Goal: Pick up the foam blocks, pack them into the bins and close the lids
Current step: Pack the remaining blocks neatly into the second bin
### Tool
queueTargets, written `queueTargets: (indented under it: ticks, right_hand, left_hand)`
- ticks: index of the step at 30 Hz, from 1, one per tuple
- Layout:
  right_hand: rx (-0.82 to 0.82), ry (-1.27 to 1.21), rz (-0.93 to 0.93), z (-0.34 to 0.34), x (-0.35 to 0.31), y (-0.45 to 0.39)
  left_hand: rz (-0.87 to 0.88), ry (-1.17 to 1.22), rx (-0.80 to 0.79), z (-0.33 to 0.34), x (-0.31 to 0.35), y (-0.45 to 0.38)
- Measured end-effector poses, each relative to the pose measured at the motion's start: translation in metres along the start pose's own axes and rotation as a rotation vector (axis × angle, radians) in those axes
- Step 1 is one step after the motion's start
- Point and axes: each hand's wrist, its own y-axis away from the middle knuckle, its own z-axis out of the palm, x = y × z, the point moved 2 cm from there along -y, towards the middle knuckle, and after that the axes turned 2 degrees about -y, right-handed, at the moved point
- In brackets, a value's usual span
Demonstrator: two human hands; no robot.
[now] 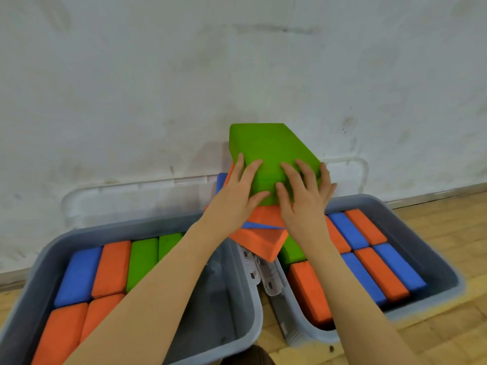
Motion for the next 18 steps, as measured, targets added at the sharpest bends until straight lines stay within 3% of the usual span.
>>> queueTargets:
  ticks: [6,10,18]
  right_hand:
    - [0.159,-0.061,-0.197,0.002,-0.033,-0.002]
    - [0.063,-0.056,-0.297,0.006,-0.056,-0.002]
    - [-0.040,-0.200,-0.213,0.038,-0.096,0.007]
  left_hand:
    - [0.057,0.163,0.153,-0.027,-0.013,0.022]
    - [0.194,0.096,0.292,-0.067,-0.025,0.037]
    - [0.138,-0.049,0.336,-0.105,-0.050,0.070]
